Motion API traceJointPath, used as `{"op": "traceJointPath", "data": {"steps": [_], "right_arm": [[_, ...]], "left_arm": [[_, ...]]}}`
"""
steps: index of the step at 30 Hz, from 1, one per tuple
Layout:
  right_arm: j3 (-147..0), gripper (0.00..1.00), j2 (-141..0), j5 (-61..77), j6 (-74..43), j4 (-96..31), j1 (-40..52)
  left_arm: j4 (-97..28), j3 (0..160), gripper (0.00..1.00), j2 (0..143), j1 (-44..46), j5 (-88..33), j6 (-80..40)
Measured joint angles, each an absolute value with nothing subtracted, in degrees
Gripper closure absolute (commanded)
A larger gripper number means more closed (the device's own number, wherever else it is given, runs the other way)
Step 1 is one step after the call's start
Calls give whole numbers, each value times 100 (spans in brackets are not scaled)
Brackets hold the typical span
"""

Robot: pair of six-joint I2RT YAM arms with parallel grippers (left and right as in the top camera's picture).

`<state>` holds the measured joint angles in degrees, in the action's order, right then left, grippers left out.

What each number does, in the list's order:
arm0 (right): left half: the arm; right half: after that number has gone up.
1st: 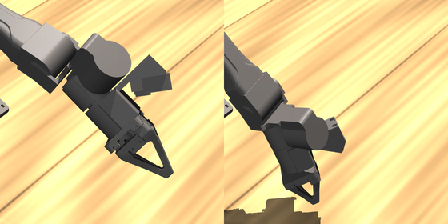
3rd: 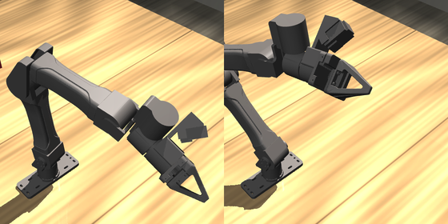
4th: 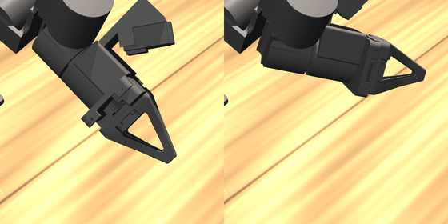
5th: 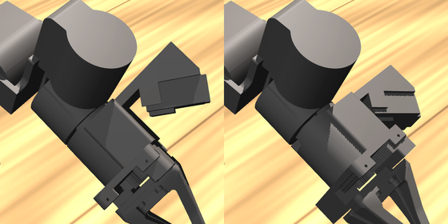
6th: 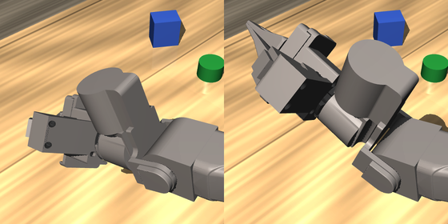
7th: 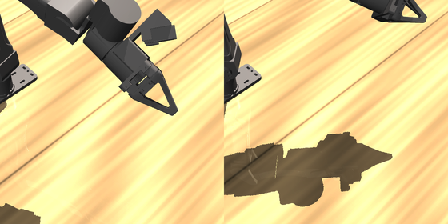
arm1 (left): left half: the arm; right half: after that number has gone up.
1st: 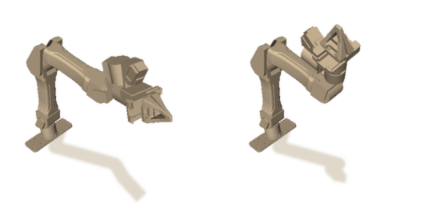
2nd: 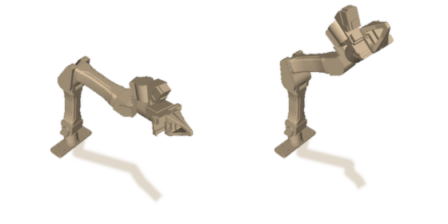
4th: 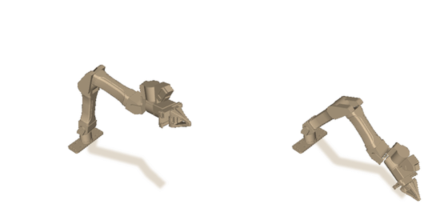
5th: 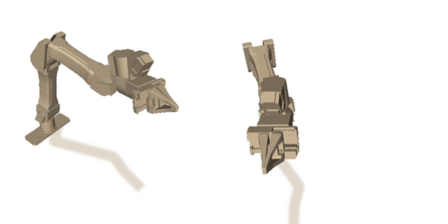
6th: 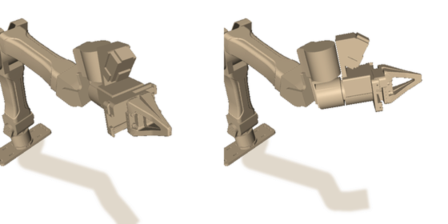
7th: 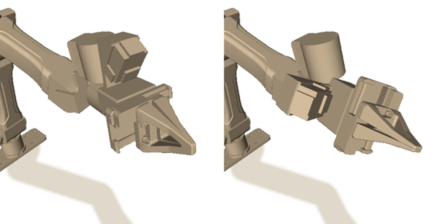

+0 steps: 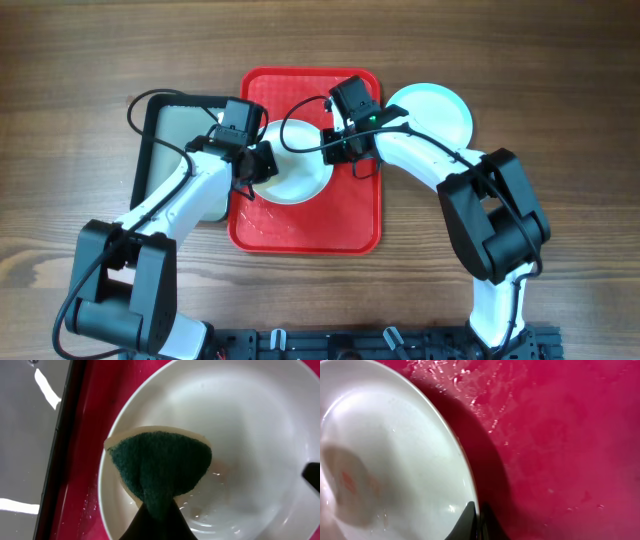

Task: Clean dirty plates on tray and stack at the side
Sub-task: 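Scrub the white plate surface with the sponge in the left gripper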

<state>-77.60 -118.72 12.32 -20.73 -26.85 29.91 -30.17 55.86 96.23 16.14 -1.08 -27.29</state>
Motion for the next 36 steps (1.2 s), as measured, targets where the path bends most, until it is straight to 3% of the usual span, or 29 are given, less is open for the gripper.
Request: {"op": "traceJointPath", "data": {"steps": [36], "right_arm": [[-7760, 96, -11850, 1063, -2064, -2749, 2998]], "left_arm": [[-2399, 5468, 96, 10042, 1833, -89, -2729]]}}
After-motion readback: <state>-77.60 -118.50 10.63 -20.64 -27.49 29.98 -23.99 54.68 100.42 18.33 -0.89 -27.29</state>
